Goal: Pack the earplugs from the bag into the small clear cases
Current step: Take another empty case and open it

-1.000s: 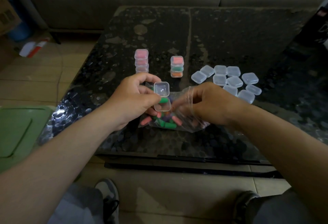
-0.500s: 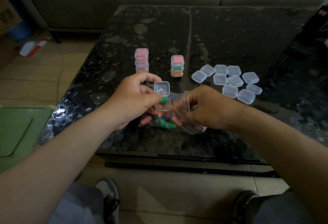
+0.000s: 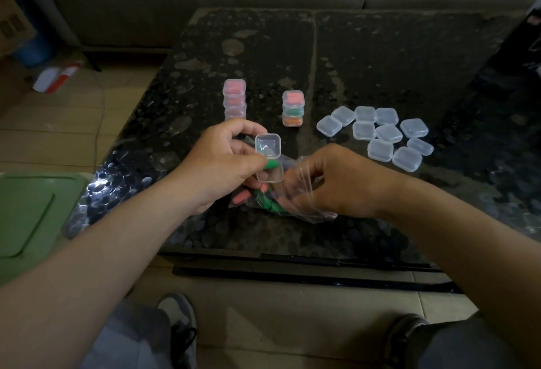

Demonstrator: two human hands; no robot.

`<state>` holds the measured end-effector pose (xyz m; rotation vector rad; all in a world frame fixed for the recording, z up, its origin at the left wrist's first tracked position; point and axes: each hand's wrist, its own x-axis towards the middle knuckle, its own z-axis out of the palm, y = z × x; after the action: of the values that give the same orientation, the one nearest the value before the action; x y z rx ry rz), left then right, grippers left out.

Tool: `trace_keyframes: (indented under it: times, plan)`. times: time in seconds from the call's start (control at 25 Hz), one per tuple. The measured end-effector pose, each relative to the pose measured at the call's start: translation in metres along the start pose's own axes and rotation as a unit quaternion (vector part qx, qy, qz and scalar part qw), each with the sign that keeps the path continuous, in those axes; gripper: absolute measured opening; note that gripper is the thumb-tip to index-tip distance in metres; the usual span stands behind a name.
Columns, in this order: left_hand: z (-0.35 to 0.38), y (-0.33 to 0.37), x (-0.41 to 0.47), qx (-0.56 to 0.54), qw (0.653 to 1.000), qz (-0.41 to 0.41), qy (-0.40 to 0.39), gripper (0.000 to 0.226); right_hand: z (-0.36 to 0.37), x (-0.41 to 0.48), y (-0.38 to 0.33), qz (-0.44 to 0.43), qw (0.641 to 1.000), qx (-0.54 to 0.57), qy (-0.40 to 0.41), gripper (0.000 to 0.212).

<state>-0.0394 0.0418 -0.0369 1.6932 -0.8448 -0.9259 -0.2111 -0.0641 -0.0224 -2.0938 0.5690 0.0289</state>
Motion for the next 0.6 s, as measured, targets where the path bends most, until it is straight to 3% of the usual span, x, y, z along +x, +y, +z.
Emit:
trace_keyframes:
  times: [0.24, 0.6]
  plan:
    - [0.001, 0.000, 0.000, 0.003, 1.000, 0.003, 0.005, 0.033, 0.002, 0.000, 0.000, -0.006, 0.999, -0.043, 0.014, 0.020]
    - [0.000, 0.001, -0.001, 0.018, 1.000, -0.001, 0.004, 0.033, -0.008, -0.002, 0.005, 0.012, 0.989, -0.092, 0.118, 0.009]
